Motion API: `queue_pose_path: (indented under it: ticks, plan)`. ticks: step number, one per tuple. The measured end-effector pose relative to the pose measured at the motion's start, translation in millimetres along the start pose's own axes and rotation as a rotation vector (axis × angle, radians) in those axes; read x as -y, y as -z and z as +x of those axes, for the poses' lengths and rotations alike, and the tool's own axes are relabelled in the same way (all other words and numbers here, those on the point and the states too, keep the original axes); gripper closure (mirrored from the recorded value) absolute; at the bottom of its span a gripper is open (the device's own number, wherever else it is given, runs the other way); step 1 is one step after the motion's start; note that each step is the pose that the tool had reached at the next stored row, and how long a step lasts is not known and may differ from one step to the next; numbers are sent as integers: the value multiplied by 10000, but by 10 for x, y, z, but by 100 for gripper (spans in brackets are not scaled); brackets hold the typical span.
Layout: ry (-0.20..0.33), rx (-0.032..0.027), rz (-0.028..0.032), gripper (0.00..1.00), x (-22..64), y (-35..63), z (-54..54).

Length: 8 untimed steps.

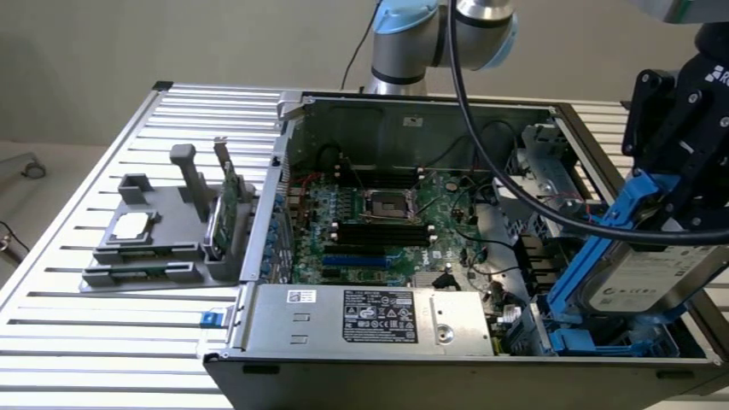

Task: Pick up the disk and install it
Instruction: 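Insert the disk into the insertion slot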

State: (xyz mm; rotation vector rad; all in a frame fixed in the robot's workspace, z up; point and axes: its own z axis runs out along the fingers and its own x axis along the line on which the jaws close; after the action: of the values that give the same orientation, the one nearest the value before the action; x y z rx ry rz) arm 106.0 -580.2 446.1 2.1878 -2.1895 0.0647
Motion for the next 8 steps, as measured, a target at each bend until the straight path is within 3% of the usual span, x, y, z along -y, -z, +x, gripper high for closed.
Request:
queue_pose_path:
  ticks: [8]
  plan:
    - [76, 0, 5, 68, 6, -14, -3]
